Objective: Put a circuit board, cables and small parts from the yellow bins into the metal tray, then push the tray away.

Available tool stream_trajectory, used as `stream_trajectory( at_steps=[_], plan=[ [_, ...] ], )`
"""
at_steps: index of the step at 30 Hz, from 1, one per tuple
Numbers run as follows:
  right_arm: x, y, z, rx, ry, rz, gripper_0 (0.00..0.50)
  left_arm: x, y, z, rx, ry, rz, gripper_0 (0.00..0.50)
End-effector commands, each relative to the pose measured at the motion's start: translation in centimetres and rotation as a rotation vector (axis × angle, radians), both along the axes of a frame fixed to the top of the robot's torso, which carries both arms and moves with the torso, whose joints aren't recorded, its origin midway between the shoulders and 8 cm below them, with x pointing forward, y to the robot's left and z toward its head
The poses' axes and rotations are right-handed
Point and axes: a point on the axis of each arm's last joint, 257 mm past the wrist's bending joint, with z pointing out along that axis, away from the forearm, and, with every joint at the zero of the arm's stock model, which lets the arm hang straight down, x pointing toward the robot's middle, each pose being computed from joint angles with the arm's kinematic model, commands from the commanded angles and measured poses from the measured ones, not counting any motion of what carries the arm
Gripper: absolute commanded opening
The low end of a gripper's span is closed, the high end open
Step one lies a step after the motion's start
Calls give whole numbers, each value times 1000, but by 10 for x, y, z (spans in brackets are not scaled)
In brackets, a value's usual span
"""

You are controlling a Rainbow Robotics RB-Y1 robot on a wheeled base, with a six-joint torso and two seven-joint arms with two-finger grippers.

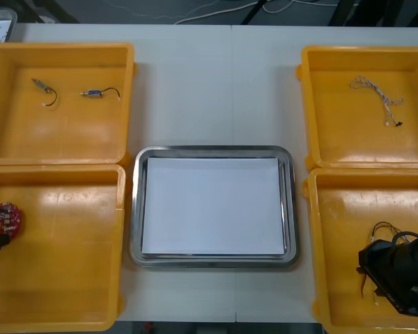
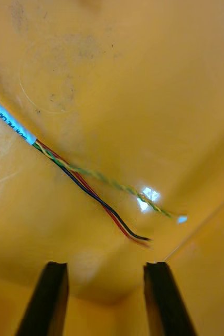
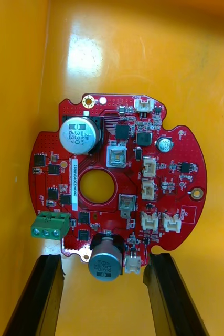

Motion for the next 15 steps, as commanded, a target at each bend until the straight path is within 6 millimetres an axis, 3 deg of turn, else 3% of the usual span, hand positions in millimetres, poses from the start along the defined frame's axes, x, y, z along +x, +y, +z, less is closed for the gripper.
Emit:
stream_trajectory(
  at_steps=[1, 8, 15],
  plan=[
    [2, -3, 9, -11, -35, 23, 500, -7, -7, -12, 35, 14, -63, 434],
    [17, -8, 22, -54, -66, 106, 500, -6, -5, -10, 40, 10, -62, 367],
    [34, -23, 38, -165, -84, 334, 500, -4, -3, -8, 51, -2, -64, 176]
  ],
)
